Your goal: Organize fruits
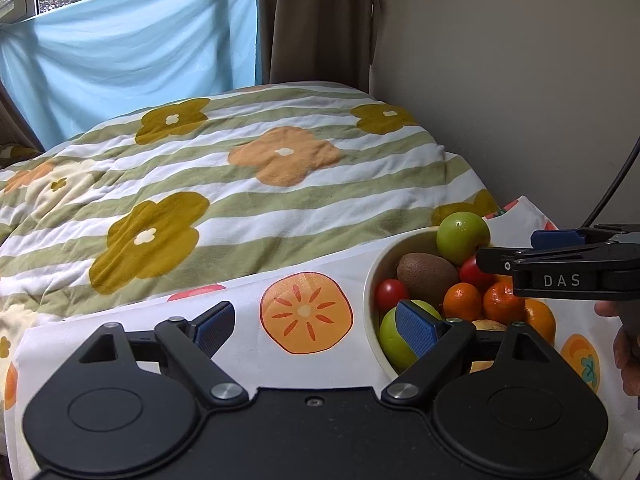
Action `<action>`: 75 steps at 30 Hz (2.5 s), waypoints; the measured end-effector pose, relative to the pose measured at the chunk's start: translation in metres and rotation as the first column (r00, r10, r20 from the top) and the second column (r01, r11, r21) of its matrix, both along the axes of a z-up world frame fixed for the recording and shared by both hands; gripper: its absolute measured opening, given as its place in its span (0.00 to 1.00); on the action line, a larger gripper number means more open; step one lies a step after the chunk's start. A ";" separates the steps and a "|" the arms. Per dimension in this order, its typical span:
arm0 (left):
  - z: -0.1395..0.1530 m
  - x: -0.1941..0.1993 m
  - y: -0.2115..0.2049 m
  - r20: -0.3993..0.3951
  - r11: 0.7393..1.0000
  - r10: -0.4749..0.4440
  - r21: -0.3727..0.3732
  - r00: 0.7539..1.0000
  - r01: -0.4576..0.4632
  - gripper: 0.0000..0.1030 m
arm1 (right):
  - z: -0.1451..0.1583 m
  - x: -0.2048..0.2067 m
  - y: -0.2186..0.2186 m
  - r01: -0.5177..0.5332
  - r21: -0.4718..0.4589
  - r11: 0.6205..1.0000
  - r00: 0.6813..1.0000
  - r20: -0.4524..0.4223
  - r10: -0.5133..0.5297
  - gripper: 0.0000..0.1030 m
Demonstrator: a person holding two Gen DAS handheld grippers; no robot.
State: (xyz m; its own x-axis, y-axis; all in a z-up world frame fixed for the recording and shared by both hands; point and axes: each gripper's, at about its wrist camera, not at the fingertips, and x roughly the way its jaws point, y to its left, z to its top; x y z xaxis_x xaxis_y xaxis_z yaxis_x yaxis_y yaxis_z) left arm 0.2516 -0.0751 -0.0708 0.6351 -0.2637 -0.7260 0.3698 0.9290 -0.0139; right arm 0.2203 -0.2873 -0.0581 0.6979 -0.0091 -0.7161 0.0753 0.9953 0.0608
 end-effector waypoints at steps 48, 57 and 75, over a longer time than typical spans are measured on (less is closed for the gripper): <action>0.109 -0.297 -0.005 0.297 0.937 0.345 -0.051 0.890 -0.346 1.00 | 0.122 -0.286 -0.016 -0.095 -0.029 0.995 0.971 0.218 0.100 1.00; 0.110 -0.299 -0.002 0.307 0.938 0.341 -0.050 0.888 -0.343 1.00 | 0.123 -0.288 -0.015 -0.092 -0.029 0.995 0.971 0.221 0.096 1.00; 0.108 -0.301 0.001 0.302 0.936 0.347 -0.054 0.888 -0.348 1.00 | 0.123 -0.284 -0.010 -0.087 -0.025 0.996 0.977 0.194 0.090 1.00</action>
State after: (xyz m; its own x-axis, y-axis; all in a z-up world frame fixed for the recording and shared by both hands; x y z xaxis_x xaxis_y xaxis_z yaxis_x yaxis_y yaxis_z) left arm -0.0494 -0.0737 0.0374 0.8746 0.0154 -0.4846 0.0091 0.9988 0.0482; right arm -0.0634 -0.2975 0.0648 0.8226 0.0483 -0.5666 -0.0248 0.9985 0.0492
